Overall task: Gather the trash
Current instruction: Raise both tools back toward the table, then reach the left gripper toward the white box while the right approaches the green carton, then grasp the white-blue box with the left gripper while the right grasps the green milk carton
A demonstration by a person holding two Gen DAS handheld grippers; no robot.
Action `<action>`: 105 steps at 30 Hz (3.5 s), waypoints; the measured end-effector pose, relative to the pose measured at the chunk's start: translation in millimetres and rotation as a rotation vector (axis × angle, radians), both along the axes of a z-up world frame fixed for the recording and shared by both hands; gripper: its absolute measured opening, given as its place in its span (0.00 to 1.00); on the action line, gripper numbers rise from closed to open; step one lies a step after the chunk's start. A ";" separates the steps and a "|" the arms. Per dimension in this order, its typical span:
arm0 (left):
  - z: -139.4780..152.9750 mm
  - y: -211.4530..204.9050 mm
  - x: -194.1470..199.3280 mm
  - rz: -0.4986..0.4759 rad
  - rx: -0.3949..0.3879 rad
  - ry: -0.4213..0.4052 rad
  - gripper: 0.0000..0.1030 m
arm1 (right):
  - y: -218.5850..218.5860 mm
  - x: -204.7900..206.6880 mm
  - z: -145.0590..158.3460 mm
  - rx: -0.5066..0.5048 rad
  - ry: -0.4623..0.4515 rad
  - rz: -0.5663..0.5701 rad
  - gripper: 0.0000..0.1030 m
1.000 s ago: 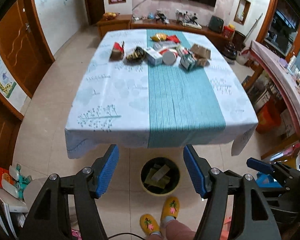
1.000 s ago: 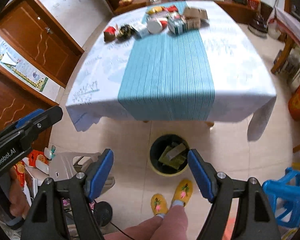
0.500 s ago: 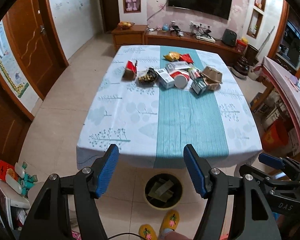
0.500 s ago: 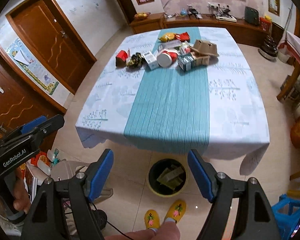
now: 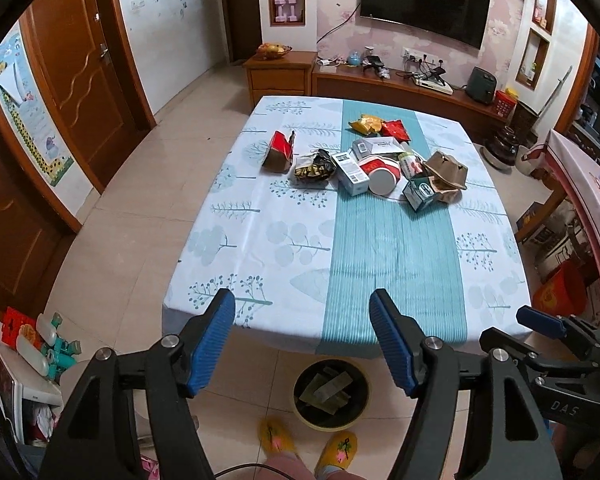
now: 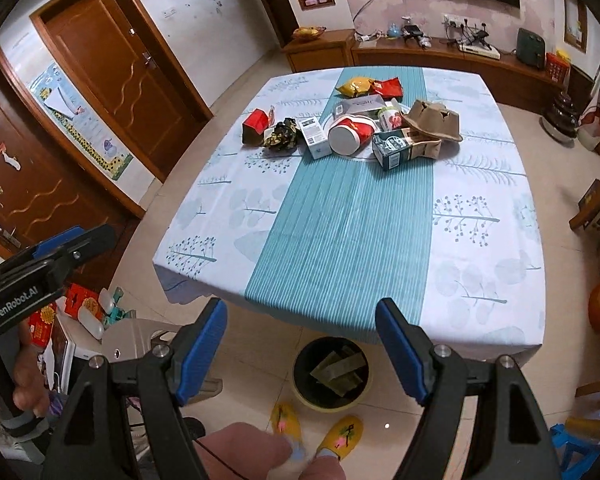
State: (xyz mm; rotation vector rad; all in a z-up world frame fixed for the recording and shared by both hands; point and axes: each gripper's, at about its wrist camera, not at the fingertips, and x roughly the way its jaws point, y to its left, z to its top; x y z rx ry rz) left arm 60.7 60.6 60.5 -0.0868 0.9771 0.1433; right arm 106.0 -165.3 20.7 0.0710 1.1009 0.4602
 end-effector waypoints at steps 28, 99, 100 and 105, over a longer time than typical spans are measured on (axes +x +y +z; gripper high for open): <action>-141.5 -5.4 337.6 0.059 -0.253 0.265 0.69 | -23.8 240.0 -69.1 0.058 0.124 -0.550 0.75; -198.4 -41.5 379.4 0.122 -0.225 0.435 0.47 | -21.3 224.8 -146.7 0.042 0.254 -0.534 0.46; -204.2 -42.7 380.6 0.123 -0.215 0.460 0.47 | -21.0 223.4 -146.6 0.042 0.249 -0.535 0.46; -212.4 -40.1 380.2 0.121 -0.202 0.461 0.36 | -20.4 222.0 -147.2 0.045 0.252 -0.534 0.46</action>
